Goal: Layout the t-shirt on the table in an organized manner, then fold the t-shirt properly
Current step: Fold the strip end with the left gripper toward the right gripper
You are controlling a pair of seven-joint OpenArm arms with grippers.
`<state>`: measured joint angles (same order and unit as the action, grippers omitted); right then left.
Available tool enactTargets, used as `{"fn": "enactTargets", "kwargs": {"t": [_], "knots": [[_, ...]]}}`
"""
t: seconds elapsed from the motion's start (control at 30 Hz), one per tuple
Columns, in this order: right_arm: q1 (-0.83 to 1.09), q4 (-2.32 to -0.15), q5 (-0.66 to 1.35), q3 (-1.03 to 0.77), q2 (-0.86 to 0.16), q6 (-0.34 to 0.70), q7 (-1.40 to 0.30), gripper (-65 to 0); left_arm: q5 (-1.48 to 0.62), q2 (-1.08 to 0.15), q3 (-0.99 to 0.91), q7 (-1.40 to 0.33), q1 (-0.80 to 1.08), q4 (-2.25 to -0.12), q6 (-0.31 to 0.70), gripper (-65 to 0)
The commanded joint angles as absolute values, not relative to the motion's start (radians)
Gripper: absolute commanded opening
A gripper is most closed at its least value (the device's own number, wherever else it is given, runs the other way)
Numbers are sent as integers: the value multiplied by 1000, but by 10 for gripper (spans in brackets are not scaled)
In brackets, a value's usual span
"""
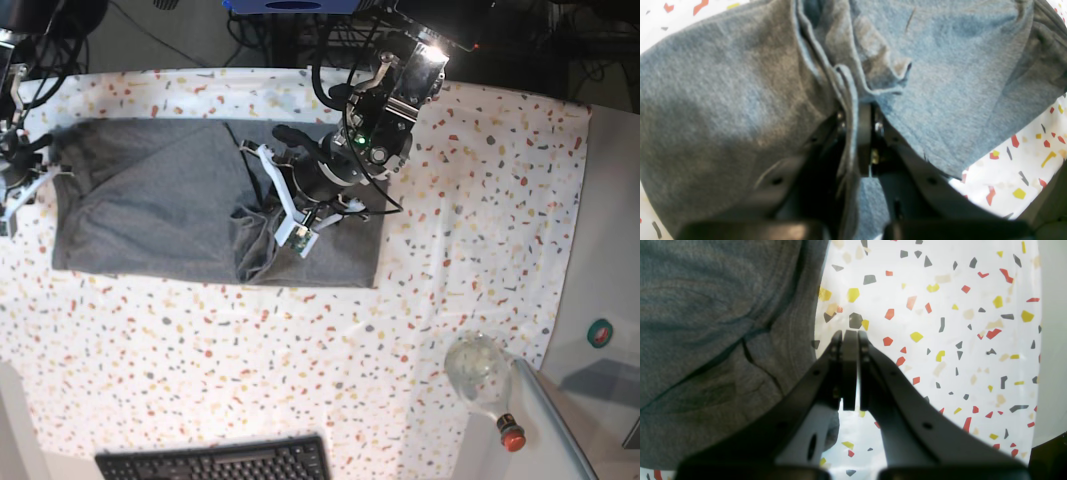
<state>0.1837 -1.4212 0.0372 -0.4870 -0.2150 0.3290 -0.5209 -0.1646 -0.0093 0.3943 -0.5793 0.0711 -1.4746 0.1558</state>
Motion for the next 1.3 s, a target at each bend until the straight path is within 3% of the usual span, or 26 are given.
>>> {"fn": "enactTargets", "kwargs": {"t": [0.0, 0.43, 0.47, 0.67, 0.77, 0.8, 1.17, 1.23, 1.27], "knots": [[174, -1442, 38, -493, -234, 326, -503, -650, -174, -4, 395, -556, 61, -1491, 157, -650], [174, -1442, 38, -493, -234, 326, -503, -650, -183, -4, 395, -556, 54, -1491, 157, -650], [174, -1442, 38, -493, -234, 326, -503, -650, -183, -4, 395, -556, 54, -1491, 157, -622], [174, -1442, 38, -493, -234, 326, -503, -650, -185, -1, 395, -556, 51, -1491, 157, -255], [174, -1442, 38, -493, -234, 326, -503, -650, -185, 19, 397, -556, 51, -1489, 162, -137], [174, -1442, 38, -492, -234, 326, -503, -650, -185, 24, 397, -556, 50, -1489, 163, -125], [160, -1442, 38, -492, -234, 326, -509, -650, -185, 38, 667, -558, 47, -1546, 162, -128], [160, -1442, 38, -492, -234, 326, -509, -650, -185, 27, 650, -558, 54, -1604, 159, -168], [160, -1442, 38, -492, -234, 326, -509, -650, -185, 4, 613, -558, 58, -1643, 159, -222]]}}
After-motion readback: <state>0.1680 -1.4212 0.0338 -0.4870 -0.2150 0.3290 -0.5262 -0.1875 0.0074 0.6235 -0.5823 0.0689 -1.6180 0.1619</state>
